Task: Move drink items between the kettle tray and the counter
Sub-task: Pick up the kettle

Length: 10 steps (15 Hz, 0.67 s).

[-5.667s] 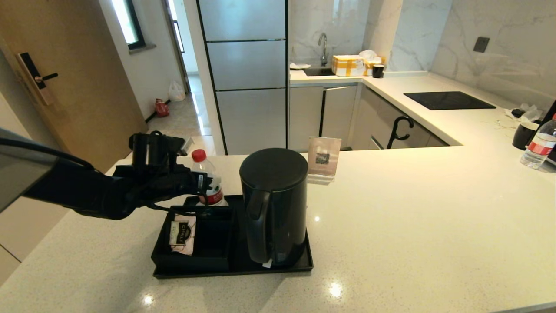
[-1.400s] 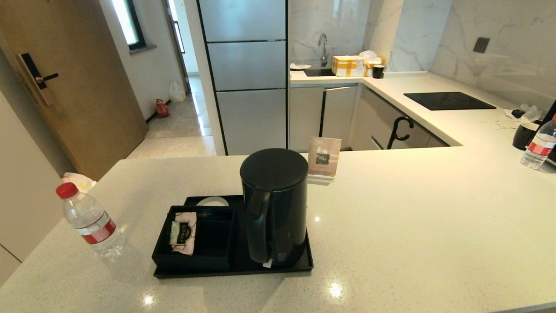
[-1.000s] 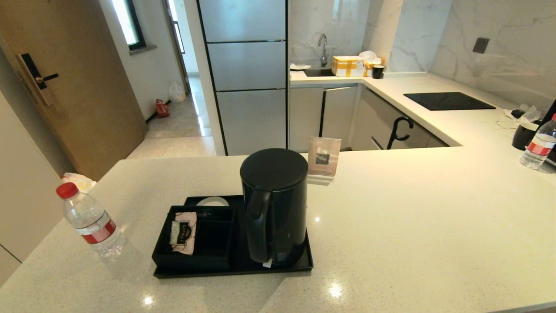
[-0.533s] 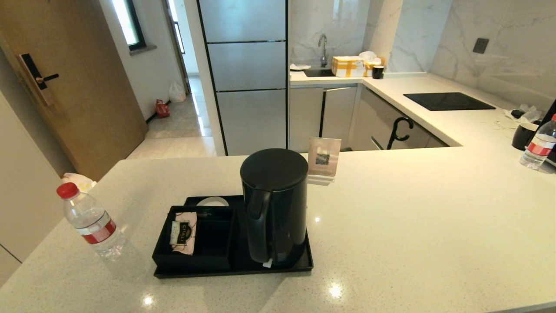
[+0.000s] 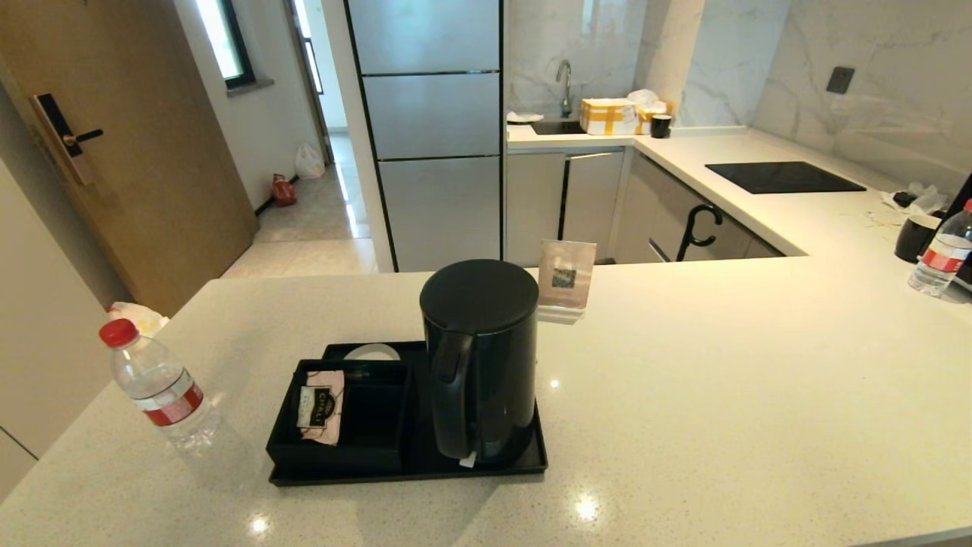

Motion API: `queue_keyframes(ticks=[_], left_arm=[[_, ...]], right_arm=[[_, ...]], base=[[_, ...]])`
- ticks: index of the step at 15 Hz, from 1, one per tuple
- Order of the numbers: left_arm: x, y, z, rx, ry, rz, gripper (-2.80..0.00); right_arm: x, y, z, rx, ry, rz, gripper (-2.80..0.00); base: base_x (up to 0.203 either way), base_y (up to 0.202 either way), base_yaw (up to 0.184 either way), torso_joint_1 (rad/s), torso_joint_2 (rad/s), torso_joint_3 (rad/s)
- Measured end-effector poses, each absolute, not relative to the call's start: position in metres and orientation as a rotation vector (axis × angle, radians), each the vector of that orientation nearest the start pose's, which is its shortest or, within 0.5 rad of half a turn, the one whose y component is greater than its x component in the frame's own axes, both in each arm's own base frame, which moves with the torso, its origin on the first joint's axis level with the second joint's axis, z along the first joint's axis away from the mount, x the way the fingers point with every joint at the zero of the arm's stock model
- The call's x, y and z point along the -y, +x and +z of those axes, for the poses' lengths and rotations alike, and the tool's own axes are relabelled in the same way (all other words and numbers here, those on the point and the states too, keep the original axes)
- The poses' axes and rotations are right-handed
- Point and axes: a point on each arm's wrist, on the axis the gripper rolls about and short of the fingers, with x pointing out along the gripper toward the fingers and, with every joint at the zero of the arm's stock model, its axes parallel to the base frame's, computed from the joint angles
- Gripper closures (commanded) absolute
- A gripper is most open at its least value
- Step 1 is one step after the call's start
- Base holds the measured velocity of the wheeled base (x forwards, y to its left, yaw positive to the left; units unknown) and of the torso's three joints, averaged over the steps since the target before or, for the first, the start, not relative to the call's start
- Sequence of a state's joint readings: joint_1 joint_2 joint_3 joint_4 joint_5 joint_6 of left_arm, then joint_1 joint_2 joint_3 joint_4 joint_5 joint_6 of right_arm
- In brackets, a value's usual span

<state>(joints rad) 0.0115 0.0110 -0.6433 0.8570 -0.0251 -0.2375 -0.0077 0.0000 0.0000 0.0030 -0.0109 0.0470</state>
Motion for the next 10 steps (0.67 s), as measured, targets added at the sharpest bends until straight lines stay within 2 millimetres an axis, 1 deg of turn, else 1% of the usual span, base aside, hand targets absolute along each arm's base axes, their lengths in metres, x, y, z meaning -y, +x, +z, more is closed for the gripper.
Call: queue_keyframes(ticks=[2, 3, 5, 6, 8, 10], left_arm=[[0.0, -0.074, 0.128, -0.154, -0.205, 0.072, 0.0], [-0.001, -0.063, 0.124, -0.101, -0.186, 0.095, 0.0], [-0.002, -0.051, 0.123, 0.017, -0.143, 0.112, 0.0], [-0.002, -0.045, 0.118, 0.045, -0.118, 0.108, 0.0], [-0.001, -0.03, 0.097, 0.067, -0.046, 0.062, 0.0], [0.0, -0.025, 0.088, 0.08, 0.04, 0.011, 0.0]], right_arm=[[0.0, -0.023, 0.075, -0.003, 0.047, -0.019, 0.0], [0.0, -0.023, 0.075, -0.003, 0.047, -0.019, 0.0], [0.0, -0.023, 0.075, -0.003, 0.047, -0.019, 0.0], [0.0, -0.023, 0.075, -0.003, 0.047, -0.019, 0.0], [0.0, -0.023, 0.075, -0.003, 0.047, -0.019, 0.0], [0.0, -0.023, 0.075, -0.002, 0.047, -0.018, 0.0]], base=[[0.0, 0.0, 0.0, 0.0, 0.0, 0.0], [0.0, 0.0, 0.0, 0.0, 0.0, 0.0], [0.0, 0.0, 0.0, 0.0, 0.0, 0.0], [0.0, 0.0, 0.0, 0.0, 0.0, 0.0], [0.0, 0.0, 0.0, 0.0, 0.0, 0.0], [0.0, 0.0, 0.0, 0.0, 0.0, 0.0]])
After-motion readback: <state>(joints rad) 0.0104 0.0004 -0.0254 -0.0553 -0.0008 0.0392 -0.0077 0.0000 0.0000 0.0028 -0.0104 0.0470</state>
